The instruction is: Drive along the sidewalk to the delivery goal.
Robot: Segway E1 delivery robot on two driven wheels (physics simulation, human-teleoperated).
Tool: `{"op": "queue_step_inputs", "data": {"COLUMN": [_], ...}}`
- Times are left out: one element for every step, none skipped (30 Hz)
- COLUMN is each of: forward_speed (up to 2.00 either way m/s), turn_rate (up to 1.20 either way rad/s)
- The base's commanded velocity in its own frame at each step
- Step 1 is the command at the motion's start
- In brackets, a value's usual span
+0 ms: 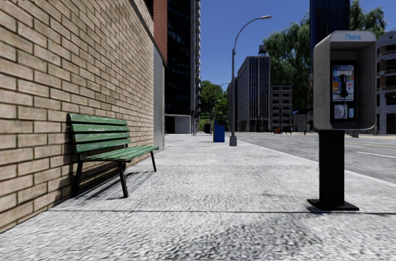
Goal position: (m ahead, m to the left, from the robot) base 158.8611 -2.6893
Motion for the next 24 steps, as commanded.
{"op": "queue_step_inputs", "data": {"forward_speed": [2.0, 2.0, 2.0, 2.0, 2.0, 2.0, 2.0, 2.0, 2.0, 2.0, 2.0, 2.0, 2.0, 2.0, 2.0, 2.0, 2.0, 2.0, 2.0, 2.0, 2.0, 2.0, 2.0, 2.0], "turn_rate": [0.0, 0.0, 0.0, 0.0, 0.0, 0.0, 0.0, 0.0, 0.0, 0.0, 0.0, 0.0, 0.0, 0.0, 0.0, 0.0, 0.0, 0.0, 0.0, 0.0, 0.0, 0.0, 0.0, 0.0]}}
